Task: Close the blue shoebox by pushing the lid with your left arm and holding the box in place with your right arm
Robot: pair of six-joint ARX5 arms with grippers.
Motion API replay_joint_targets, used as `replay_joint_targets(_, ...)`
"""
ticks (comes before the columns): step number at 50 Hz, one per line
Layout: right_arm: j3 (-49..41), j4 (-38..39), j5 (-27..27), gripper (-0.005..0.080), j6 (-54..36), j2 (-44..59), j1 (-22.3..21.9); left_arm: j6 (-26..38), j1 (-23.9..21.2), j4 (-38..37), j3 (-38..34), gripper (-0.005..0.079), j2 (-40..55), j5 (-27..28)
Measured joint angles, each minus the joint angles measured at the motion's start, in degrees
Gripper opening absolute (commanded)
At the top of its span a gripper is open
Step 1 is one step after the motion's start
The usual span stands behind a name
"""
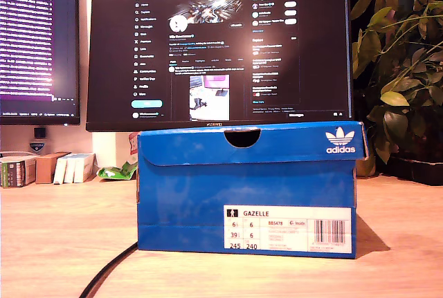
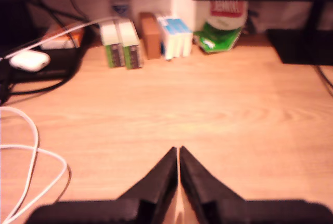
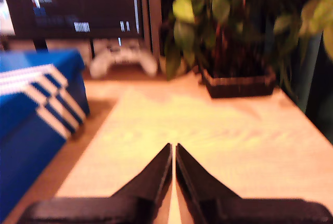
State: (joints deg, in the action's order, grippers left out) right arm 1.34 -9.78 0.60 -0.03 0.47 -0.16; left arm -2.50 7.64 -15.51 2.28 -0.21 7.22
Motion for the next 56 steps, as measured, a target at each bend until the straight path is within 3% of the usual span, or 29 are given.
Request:
replay_joint_targets(16, 0.0, -0.13, 0.0, -0.0011, 0.0, 0.0, 0.0, -1.84, -7.06, 0.13, -0.26, -0.0007, 0.0, -7.04)
replay_joint_targets(56, 0.0, -0.11, -0.04, -0.001, 0.0, 0.0, 0.0, -1.84, -7.17, 0.15, -0.28, -0.0007, 0.0, -7.3)
